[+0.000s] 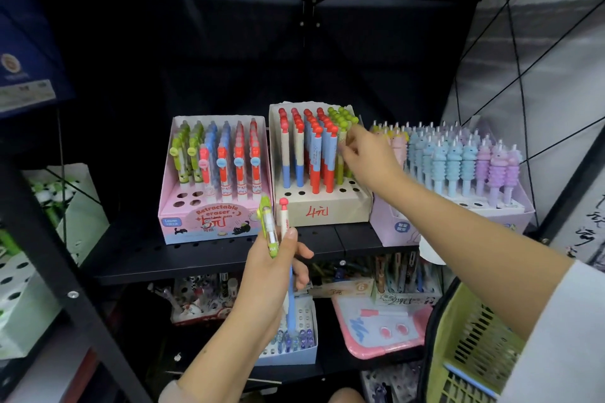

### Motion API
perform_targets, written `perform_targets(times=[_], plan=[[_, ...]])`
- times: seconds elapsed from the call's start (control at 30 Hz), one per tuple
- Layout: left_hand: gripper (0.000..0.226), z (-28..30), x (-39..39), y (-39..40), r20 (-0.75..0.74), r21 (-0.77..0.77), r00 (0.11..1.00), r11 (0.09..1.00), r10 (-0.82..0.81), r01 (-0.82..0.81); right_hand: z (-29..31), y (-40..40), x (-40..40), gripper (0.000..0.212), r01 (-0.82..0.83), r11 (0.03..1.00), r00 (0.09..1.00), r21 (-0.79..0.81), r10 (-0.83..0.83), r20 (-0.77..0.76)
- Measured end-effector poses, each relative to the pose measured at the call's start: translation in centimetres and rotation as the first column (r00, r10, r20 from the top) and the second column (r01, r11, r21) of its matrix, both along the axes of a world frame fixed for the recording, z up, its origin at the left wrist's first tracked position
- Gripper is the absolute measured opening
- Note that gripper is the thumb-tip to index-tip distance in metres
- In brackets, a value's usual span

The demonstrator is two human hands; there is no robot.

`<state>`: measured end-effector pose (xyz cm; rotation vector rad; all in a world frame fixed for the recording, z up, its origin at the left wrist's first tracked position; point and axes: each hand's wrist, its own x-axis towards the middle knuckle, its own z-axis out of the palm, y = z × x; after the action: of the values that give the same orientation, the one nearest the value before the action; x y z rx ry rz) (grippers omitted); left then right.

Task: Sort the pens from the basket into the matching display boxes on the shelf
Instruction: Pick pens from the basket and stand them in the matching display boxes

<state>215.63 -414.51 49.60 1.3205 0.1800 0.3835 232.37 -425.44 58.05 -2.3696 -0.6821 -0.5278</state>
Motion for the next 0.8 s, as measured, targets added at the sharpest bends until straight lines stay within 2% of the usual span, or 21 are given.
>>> perform_targets(times=[0.07, 0.17, 0.23, 0.3, 0.37, 0.43, 0.57, 0.67, 0.8], plan=[[0.015, 0.2, -0.2, 0.2, -0.014, -0.007, 1.0, 1.0, 0.019, -0.02, -0.2, -0.3, -0.5, 0.011, 0.031, 0.999, 0.999, 0.034, -0.03, -0.031], [0.02, 0.6, -0.4, 0.4, -0.016, -0.003, 1.0, 1.0, 0.026, -0.026, -0.1, -0.7, -2.8, 0.006, 0.022, 0.963, 0.998, 0.27, -0.038, 0.055], [0.022, 0.9, -0.3, 0.3, -0.014, 0.004, 1.0, 1.0, 0.024, -0.024, -0.2, -0.5, -4.8, 0.013, -0.079, 0.944, 0.996, 0.32, 0.085, -0.003], [0.022, 1.0, -0.3, 0.1, -0.01, 0.013, 1.0, 1.0, 0.017, -0.017, -0.7, -0.2, -6.7, 0.016, -0.237, 0.932, 0.924, 0.275, 0.304, -0.234], [0.022, 1.1, -0.3, -0.2, -0.006, 0.01, 1.0, 1.0, 0.011, -0.011, -1.4, 0.0, -8.1, 0.02, -0.356, 0.9, 0.791, 0.251, 0.433, -0.431], [0.023, 1.1, -0.3, -0.5, -0.005, 0.005, 1.0, 1.0, 0.005, -0.005, -1.7, 0.1, -8.7, 0.021, -0.415, 0.869, 0.727, 0.271, 0.496, -0.475], [0.025, 1.0, -0.2, -0.5, -0.022, -0.004, 1.0, 1.0, 0.004, -0.004, -2.1, 0.2, -8.8, 0.015, -0.444, 0.826, 0.656, 0.347, 0.563, -0.502], [0.024, 0.8, -0.2, -0.4, -0.031, -0.026, 0.999, 1.0, -0.014, 0.013, -2.3, 0.5, -8.7, 0.015, -0.416, 0.833, 0.694, 0.364, 0.55, -0.465], [0.019, 0.4, -0.1, 0.2, -0.112, -0.046, 0.993, 0.998, 0.03, -0.035, -0.2, 0.1, -7.4, 0.013, -0.258, 0.833, 0.824, 0.489, 0.454, -0.338]])
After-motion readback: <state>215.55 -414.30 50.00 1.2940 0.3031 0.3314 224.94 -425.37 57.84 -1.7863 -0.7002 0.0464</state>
